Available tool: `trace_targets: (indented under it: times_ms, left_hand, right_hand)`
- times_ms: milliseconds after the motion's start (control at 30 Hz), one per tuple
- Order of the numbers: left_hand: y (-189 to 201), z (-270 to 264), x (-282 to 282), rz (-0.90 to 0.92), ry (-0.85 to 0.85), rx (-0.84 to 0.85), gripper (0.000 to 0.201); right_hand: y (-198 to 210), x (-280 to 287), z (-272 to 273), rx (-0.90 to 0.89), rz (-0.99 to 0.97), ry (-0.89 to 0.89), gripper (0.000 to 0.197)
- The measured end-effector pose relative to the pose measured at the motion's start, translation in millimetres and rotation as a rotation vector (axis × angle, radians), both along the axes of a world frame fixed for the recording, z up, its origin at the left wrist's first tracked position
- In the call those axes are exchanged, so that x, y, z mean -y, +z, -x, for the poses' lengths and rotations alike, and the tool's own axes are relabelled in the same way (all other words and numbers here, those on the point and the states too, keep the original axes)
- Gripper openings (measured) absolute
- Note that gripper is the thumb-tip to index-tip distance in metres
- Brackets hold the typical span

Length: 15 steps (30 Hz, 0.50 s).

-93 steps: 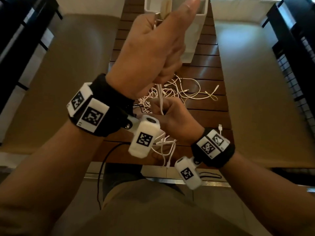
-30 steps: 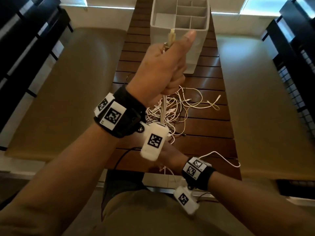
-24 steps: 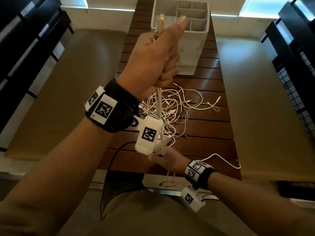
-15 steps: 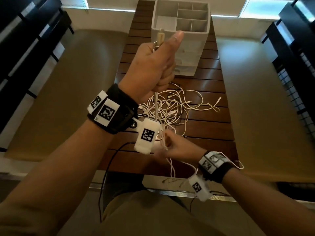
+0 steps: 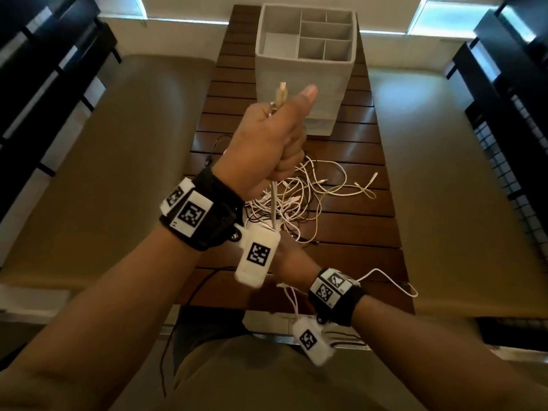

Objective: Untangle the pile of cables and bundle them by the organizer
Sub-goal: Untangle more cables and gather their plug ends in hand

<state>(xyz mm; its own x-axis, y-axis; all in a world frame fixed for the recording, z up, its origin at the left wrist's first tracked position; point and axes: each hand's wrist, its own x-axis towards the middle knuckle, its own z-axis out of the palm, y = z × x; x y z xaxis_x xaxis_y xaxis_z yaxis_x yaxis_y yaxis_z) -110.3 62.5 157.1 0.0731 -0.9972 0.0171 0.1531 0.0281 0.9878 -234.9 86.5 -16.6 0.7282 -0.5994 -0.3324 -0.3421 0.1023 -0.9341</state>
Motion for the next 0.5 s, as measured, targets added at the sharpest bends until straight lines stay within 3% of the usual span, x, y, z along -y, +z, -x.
trace_targets:
  times_ms: [33, 133, 167, 233, 333, 433, 500]
  left_hand:
    - [-6, 1, -1, -0.023, 0.004, 0.005, 0.061]
    - [-19, -2, -2, -0.065, 0.017, 0.016, 0.06]
    - [-20, -6, -2, -0.066, 0.019, 0.024, 0.06]
    - [-21, -16, -2, -0.054, 0.029, 0.027, 0.06]
    - [-24, -29, -1, -0.061, 0.071, 0.003, 0.059]
    - [-30, -35, 2, -0.078, 0.101, -0.021, 0.058]
    - [-35, -38, 6, -0.091, 0.125, -0.037, 0.058]
  right_hand:
    - [1, -3, 2, 0.001, -0.006, 0.026, 0.073]
    - [16, 4, 9, -0.055, 0.126, 0.214, 0.026]
    - [21, 12, 13, -0.094, 0.146, 0.3, 0.024]
    - [30, 33, 26, -0.162, 0.178, 0.376, 0.047]
    - [41, 73, 40, -0.116, 0.255, 0.229, 0.058]
    - [40, 115, 36, -0.176, 0.471, -0.051, 0.038]
    - [29, 141, 24, -0.303, 0.633, -0.142, 0.018]
